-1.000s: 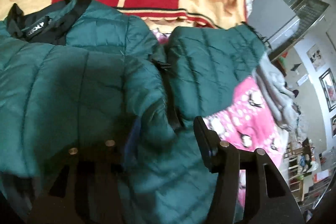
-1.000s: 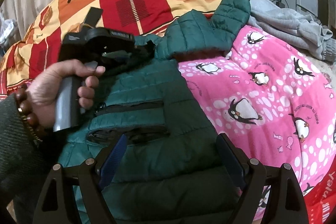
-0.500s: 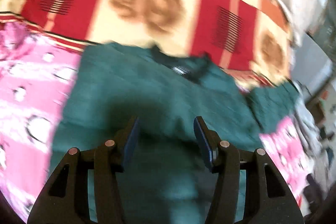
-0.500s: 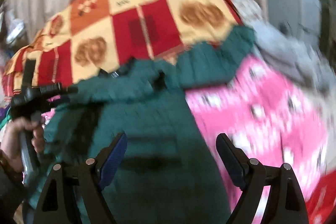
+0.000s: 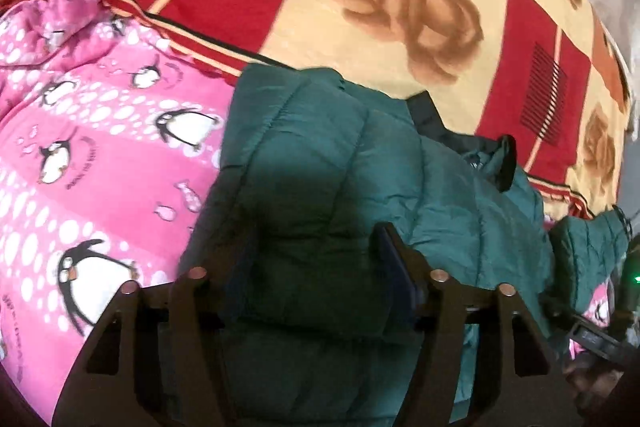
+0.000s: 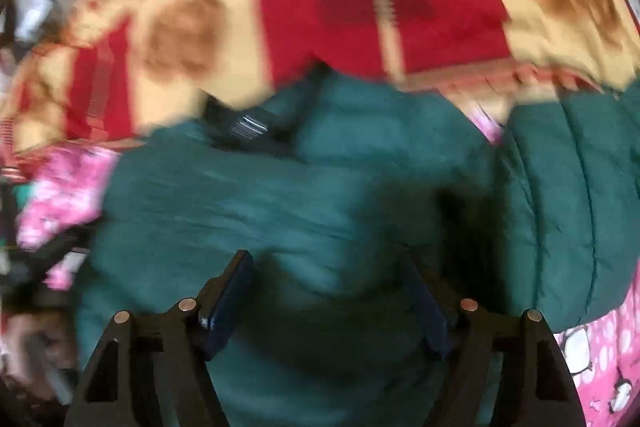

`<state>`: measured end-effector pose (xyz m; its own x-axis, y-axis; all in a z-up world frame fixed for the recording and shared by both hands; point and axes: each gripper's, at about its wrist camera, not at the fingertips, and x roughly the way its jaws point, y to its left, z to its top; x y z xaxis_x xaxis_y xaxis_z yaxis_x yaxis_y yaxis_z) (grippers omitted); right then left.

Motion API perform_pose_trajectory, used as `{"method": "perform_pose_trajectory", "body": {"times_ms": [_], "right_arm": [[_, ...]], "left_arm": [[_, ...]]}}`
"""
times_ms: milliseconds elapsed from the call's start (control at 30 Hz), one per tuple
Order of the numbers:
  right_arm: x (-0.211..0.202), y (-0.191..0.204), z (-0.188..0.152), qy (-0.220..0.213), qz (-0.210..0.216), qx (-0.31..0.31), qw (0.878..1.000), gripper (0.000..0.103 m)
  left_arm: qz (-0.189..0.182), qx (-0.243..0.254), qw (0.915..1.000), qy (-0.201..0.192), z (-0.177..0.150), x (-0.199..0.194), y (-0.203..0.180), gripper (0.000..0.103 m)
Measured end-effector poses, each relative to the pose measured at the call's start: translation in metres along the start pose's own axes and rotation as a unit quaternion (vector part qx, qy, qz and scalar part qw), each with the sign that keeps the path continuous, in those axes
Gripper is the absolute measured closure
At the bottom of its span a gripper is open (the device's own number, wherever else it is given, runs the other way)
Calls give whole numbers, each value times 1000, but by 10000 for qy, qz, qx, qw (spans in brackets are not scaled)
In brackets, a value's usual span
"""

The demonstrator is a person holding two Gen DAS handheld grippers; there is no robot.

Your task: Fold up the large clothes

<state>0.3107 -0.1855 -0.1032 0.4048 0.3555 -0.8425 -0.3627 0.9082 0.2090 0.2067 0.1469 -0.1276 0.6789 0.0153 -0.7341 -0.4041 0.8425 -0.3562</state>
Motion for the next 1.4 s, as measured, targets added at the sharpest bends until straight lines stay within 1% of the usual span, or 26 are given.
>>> {"method": "perform_pose_trajectory", "body": {"times_ms": [33, 67, 100, 167, 200, 233, 267, 300, 333, 367, 400, 467, 500, 533, 600, 667, 733, 800, 933, 1033, 1067, 1100, 1133, 1167, 1267, 1400], "right_arm": [[2, -9, -3, -28, 220, 167, 9996, 28], [-1, -13, -5, -146, 343, 221, 9991, 29], [-1, -13, -7, -117, 365, 174, 9991, 28], [-4, -11, -7, 16, 346, 28, 9994, 28], [-7, -10, -4, 144, 378, -63, 9992, 28], [-18, -12, 1, 173, 386, -142, 9990, 32], [-32, -16, 3, 26, 410, -182, 9990, 39], [-56, -24, 7, -304, 408, -235, 9984, 39], [-83, -38, 12, -700, 307, -258, 9967, 39], [-101, -51, 17, -935, 192, -248, 9951, 39], [-130, -78, 23, -1296, -49, -194, 9914, 39], [-163, -120, 30, -1668, -510, -23, 9847, 39], [-180, -151, 34, -1847, -760, 178, 9797, 39], [-195, -182, 36, -1983, -894, 409, 9752, 38], [-212, -226, 39, -2098, -974, 749, 9700, 38], [-219, -257, 47, -2195, -1040, 1035, 9645, 38], [-217, -278, 54, -2152, -880, 1191, 9653, 38], [-207, -284, 64, -2053, -817, 1177, 9681, 39], [-173, -293, 79, -1646, -833, 1266, 9747, 39], [-162, -297, 80, -1628, -895, 1246, 9747, 47], [-161, -296, 82, -1679, -907, 1178, 9745, 52], [-161, -294, 83, -1673, -969, 1149, 9744, 61], [-162, -293, 84, -1676, -1028, 1137, 9739, 85], [-167, -290, 83, -1754, -1003, 1133, 9728, 88], [-187, -279, 78, -1976, -1066, 1021, 9691, 90], [-234, -258, 65, -2236, -1031, 834, 9656, 91]], "left_arm": [[12, 49, 10000, 68, 2, 3, -4, 32], [63, 115, 9998, 137, 2, 4, -8, 31], [150, 203, 9995, 194, 2, 1, -11, 31], [178, 211, 9995, 142, 0, -14, -17, 31], [116, 159, 9998, 94, -3, -27, -19, 31], [21, 126, 9999, 35, -7, -38, -21, 31], [-82, 119, 9999, -29, -12, -51, -23, 31], [-189, 150, 9997, -68, -22, -69, -26, 31], [-208, 201, 9995, -95, -30, -80, -29, 31], [-189, 272, 9994, -124, -38, -93, -32, 31], [-146, 361, 9992, -116, -52, -108, -36, 31], [-110, 362, 9992, -83, -70, -125, -41, 31], [-90, 338, 9993, -98, -81, -133, -43, 31], [-102, 338, 9993, -88, -92, -138, -46, 31], [-127, 406, 9991, -64, -106, -139, -53, 31], [38, 394, 9991, -139, -107, -140, -57, 31], [167, 235, 9990, -328, -106, -141, -55, 31], [350, 159, 9990, -234, -107, -136, -53, 31], [780, -165, 9967, 169, -106, -119, -41, 31], [964, -410, 9942, 222, -107, -117, -30, 31], [949, -431, 9944, 196, -108, -118, -29, 31], [1018, -417, 9938, 165, -109, -119, -30, 31], [1126, -406, 9927, 158, -109, -119, -31, 31], [1209, -404, 9917, 175, -109, -118, -31, 31], [1211, -444, 9914, 218, -110, -118, -29, 31], [1159, -524, 9917, 203, -110, -122, -24, 31]]}}
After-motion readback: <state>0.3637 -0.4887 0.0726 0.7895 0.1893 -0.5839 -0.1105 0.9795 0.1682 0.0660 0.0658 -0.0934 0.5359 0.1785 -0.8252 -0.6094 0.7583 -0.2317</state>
